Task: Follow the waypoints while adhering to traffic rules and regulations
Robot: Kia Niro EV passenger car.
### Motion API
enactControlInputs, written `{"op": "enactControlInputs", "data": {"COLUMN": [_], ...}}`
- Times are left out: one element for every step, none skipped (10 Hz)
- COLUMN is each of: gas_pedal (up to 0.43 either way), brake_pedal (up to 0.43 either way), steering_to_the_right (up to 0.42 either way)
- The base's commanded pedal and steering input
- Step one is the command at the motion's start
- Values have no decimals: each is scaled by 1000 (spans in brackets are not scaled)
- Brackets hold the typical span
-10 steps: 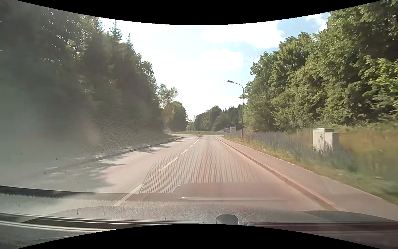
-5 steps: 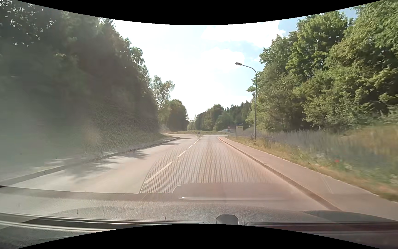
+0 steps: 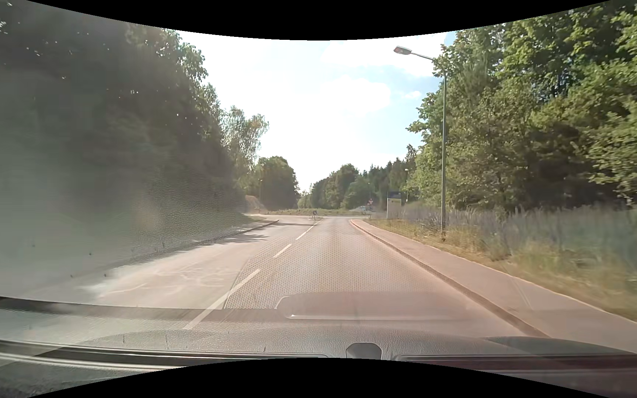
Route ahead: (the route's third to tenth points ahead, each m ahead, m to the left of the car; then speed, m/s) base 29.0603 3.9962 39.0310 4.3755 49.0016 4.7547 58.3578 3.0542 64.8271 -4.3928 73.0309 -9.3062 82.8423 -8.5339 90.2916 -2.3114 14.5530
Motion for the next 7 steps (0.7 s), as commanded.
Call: {"op": "enactControlInputs", "data": {"gas_pedal": [0,0,0,0,0,0,0], "brake_pedal": [232,232,232,232,232,232,232], "steering_to_the_right": [-1,-1,-1,-1,-1,-1,-1]}}
